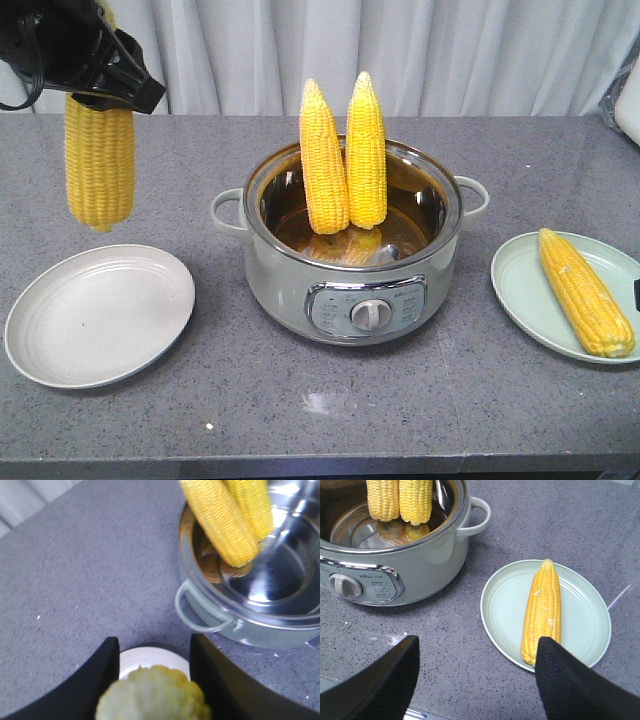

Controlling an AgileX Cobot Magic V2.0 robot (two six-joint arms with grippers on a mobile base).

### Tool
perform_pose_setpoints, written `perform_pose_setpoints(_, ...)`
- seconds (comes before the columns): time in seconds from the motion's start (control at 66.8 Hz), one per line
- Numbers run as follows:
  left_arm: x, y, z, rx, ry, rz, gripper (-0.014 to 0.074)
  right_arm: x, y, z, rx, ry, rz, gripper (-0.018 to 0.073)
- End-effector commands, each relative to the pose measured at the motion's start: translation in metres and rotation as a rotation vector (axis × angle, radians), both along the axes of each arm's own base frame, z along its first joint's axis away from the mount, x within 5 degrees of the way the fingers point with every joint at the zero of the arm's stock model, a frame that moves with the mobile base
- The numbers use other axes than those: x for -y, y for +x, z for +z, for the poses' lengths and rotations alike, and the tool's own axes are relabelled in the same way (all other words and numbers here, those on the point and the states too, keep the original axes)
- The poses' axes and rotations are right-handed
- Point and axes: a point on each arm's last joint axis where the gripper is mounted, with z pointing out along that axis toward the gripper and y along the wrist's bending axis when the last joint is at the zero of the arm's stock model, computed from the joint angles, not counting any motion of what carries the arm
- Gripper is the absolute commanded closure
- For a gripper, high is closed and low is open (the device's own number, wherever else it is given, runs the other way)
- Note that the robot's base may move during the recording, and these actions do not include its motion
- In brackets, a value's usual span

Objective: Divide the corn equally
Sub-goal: 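Lift the corn cob out and lower it onto the cream plate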

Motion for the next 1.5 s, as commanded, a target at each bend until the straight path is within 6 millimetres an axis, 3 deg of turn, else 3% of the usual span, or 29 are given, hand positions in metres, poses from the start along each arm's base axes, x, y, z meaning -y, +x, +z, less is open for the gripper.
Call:
perform_pose_setpoints(0.0,-0.008,-0.012,0.019,0.070,-0.021,0.050,0.0395,0.000,0.002,0.011,0.086,0.003,-0.003,0.0087)
perform_pose_setpoints(0.135,-0.013,-0.008,0.008,0.045,0.018,0.125,0.0395,0.000,0.002,0.011,0.086,0.003,-0.003,0.0087)
perform_pose_setpoints(0.449,-0.023,0.002,-0.055,-0.141,0.114,0.291,0.0390,0.000,0.002,0.011,0.086,0.003,-0.003,0.0087)
perform_pose_setpoints(0.689,-0.047,0.007,-0.091,-0.261,0.117,0.422,0.0372,0.000,0.003,0.012,0.087,0.003,-0.003,0.0087)
perform_pose_setpoints(1.213,-0.042,0.040,-0.130,-0.302,0.137,0.419,0.0326,0.000,0.002,0.011,0.086,0.003,-0.003,0.0087)
perform_pose_setpoints(1.483,-0.040,0.047,-0.132,-0.267,0.122,0.410,0.0159,0.000,0.003,0.012,0.087,0.003,-0.003,0.0087)
